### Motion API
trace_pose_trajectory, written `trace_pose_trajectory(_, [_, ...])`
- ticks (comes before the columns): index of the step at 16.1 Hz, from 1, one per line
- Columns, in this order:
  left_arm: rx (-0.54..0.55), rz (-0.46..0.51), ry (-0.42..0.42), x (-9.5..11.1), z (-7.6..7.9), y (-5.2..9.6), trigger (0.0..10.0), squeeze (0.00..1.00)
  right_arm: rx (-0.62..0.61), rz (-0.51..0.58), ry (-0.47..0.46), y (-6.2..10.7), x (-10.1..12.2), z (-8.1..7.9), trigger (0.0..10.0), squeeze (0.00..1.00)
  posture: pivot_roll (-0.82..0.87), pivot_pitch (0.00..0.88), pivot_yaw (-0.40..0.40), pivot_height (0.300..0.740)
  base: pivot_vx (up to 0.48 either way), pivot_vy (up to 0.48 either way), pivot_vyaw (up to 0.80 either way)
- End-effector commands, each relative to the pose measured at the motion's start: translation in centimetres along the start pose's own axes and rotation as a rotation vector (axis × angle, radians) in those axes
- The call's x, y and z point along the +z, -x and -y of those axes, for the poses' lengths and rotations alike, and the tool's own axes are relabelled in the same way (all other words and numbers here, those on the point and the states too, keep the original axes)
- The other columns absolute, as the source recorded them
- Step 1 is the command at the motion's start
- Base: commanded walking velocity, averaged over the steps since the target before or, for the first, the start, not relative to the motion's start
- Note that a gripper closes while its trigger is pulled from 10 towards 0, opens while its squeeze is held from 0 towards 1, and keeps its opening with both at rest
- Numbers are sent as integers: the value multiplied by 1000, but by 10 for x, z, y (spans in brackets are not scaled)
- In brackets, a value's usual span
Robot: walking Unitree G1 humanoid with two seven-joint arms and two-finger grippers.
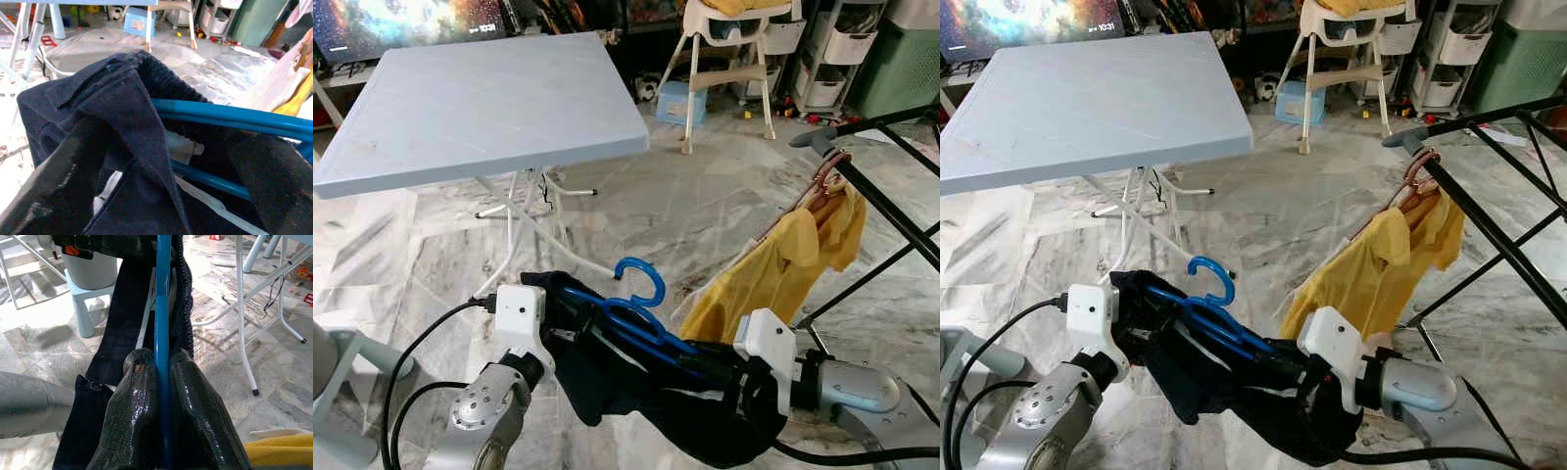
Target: Hang hanger
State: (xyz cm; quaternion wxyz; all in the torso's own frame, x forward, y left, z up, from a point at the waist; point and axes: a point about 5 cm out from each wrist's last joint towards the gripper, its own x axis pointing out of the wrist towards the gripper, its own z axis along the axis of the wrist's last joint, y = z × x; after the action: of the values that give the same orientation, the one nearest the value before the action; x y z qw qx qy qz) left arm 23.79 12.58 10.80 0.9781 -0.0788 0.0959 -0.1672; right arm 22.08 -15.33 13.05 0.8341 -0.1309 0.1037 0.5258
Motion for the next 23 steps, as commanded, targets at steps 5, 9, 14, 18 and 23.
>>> trace_pose_trajectory(5, [-27,10,-27,5,7,4,10000,0,-126,20,52,-8,3,17,10000,0,-49,96,29,740,0,0,0])
trace_pose_trajectory(9, [31,40,-72,9,3,16,10000,0,-236,29,47,-7,-2,26,10000,0,-48,98,32,740,0,0,0])
trace_pose_trajectory(14, [33,20,-70,5,0,18,10000,0,-277,31,42,-7,-4,31,10000,0,-43,99,32,740,0,0,0])
trace_pose_trajectory(18, [33,20,-70,5,0,18,10000,0,-277,31,42,-7,-4,31,10000,0,-43,99,32,740,0,0,0])
trace_pose_trajectory(23, [33,20,-70,5,0,18,10000,0,-277,31,42,-7,-4,31,10000,0,-43,99,32,740,0,0,0])
